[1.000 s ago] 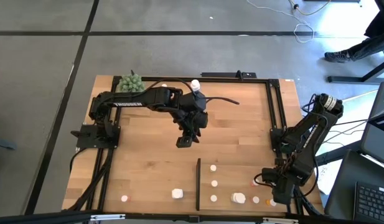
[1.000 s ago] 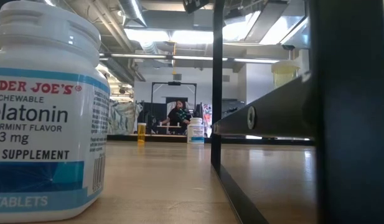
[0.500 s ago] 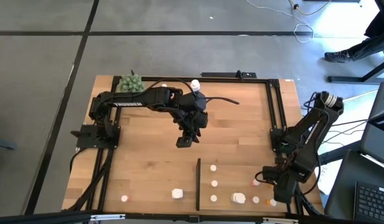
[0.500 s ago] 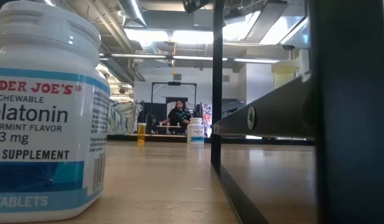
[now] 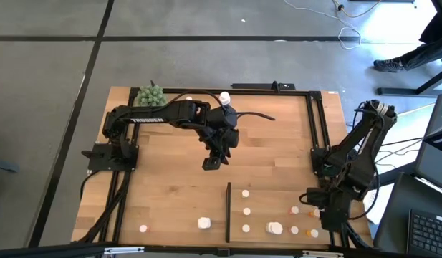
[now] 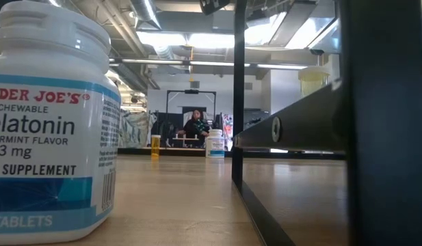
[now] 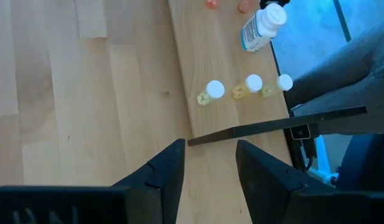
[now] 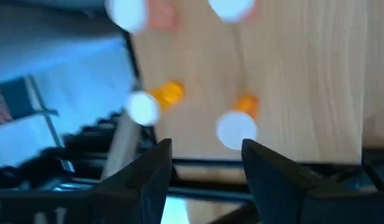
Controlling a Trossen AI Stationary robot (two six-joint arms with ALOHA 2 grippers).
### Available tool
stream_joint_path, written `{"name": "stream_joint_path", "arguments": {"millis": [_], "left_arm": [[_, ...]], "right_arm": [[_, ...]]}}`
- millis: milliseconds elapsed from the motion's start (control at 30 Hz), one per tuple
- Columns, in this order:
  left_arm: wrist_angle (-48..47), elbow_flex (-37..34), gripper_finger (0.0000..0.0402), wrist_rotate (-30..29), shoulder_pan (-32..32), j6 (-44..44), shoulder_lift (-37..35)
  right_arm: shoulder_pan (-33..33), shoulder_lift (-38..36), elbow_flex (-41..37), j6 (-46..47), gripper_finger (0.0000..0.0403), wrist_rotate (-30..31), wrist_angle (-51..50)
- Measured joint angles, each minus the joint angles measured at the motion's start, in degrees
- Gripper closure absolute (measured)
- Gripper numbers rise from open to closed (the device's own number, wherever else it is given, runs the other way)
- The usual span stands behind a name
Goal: Pick and place medicine bottles onto shelf by color
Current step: Put the pink pill bottle on the shelf aligned with the other pink pill bottles
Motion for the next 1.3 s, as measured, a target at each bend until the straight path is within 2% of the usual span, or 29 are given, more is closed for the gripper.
{"name": "stream_joint_path", "arguments": {"millis": [233, 467, 733, 967, 1067, 1300], "left_arm": [[-0.83, 0.0, 0.0264, -1.43, 0.69, -1.09, -0.37], [-2.14, 0.09, 0.0264, -2.34, 2.97, -3.48, -2.77], [-9.87, 0.07, 0.0264, -8.72, 3.76, -7.9, -6.03], [-20.75, 0.04, 0.0264, -13.46, 3.37, -17.35, -8.41], [-23.49, 0.02, 0.0264, -14.63, 2.58, -20.66, -8.72], [-32.01, -0.02, 0.0264, -15.98, -0.53, -30.49, -10.41]], "right_arm": [[0.0, -3.46, 7.23, -0.15, 0.0206, 11.33, -2.89], [0.0, -4.59, 17.64, -1.67, 0.0206, 27.56, -17.43], [0.0, -4.78, 26.14, -5.24, 0.0206, 44.98, -28.43], [-0.27, -5.9, 30.08, -9.09, 0.0206, 57.84, -30.02], [-1.88, -6.45, 31.14, -12.03, 0.0206, 59.58, -30.08], [-7.41, -7.4, 31.71, -16.66, 0.0206, 58.99, -29.91]]}}
